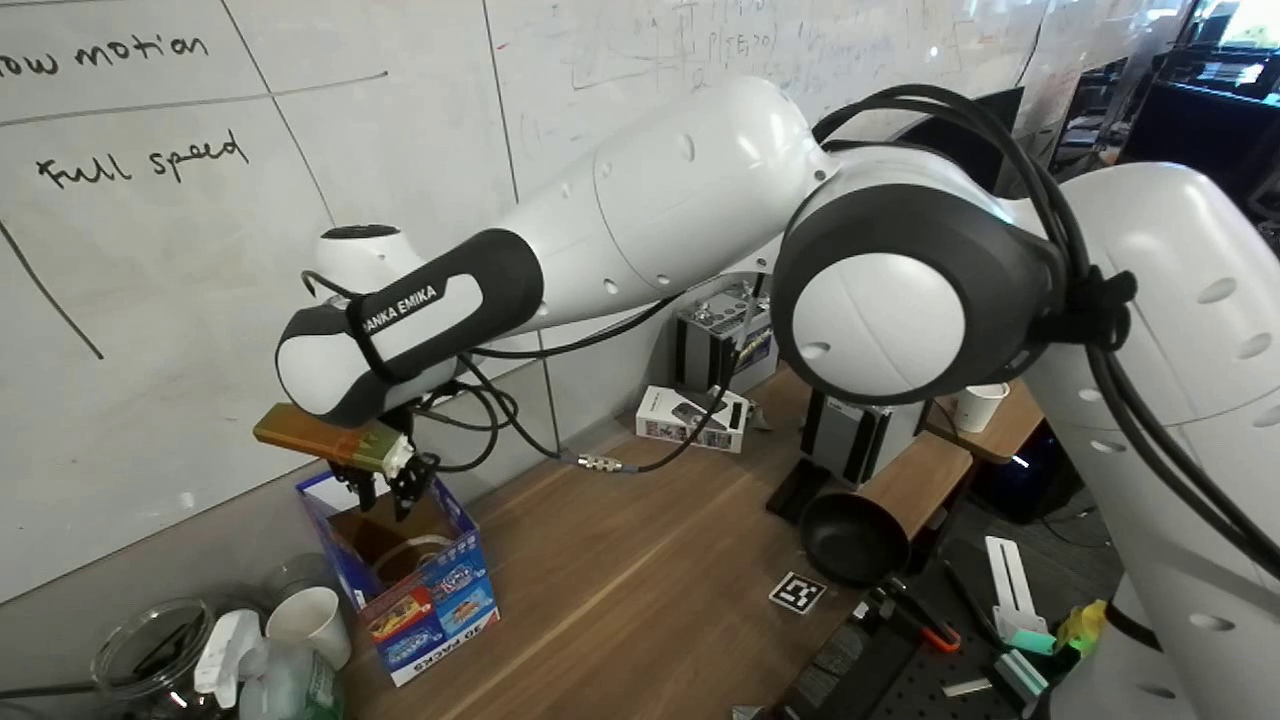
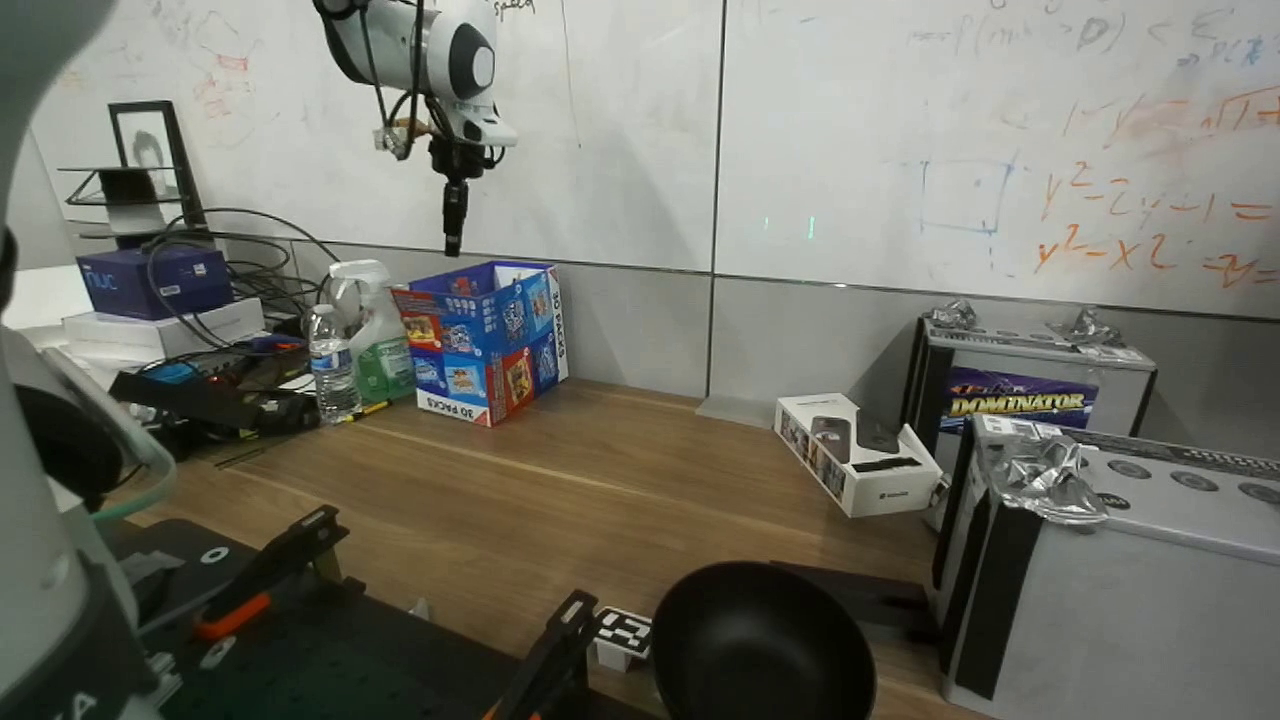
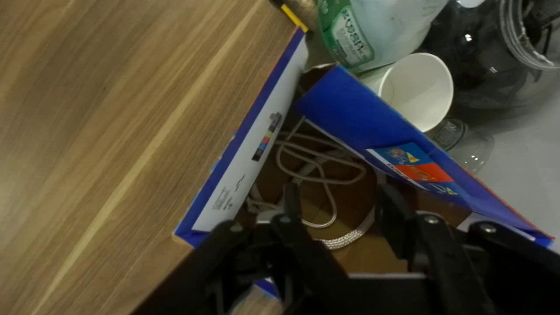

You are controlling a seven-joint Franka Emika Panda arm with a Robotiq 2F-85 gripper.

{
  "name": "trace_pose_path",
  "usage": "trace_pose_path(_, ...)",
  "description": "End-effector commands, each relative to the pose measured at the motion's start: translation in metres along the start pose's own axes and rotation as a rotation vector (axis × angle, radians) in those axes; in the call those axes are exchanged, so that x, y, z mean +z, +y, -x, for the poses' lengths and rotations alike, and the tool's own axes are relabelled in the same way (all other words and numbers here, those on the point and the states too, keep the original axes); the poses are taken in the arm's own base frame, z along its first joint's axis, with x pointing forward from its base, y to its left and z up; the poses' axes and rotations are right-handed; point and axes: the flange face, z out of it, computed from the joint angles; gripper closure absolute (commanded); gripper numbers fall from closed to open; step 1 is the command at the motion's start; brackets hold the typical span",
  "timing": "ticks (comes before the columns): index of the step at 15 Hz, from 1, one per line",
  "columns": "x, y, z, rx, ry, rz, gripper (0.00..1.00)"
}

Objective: Put the string in the blue box

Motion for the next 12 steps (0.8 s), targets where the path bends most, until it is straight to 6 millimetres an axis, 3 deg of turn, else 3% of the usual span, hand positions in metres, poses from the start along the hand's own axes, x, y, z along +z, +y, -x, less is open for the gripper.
trace_pose_path(1,-0.031,0.017,-0.017,-0.183,0.012,0.078,0.19)
trace_pose_path(4,-0.08,0.045,-0.044,-0.331,0.017,0.145,0.01)
trace_pose_path(7,-0.128,0.074,-0.078,-0.481,0.037,0.196,0.0)
trace_pose_path(12,-0.21,0.145,-0.129,-0.743,0.062,0.211,0.0)
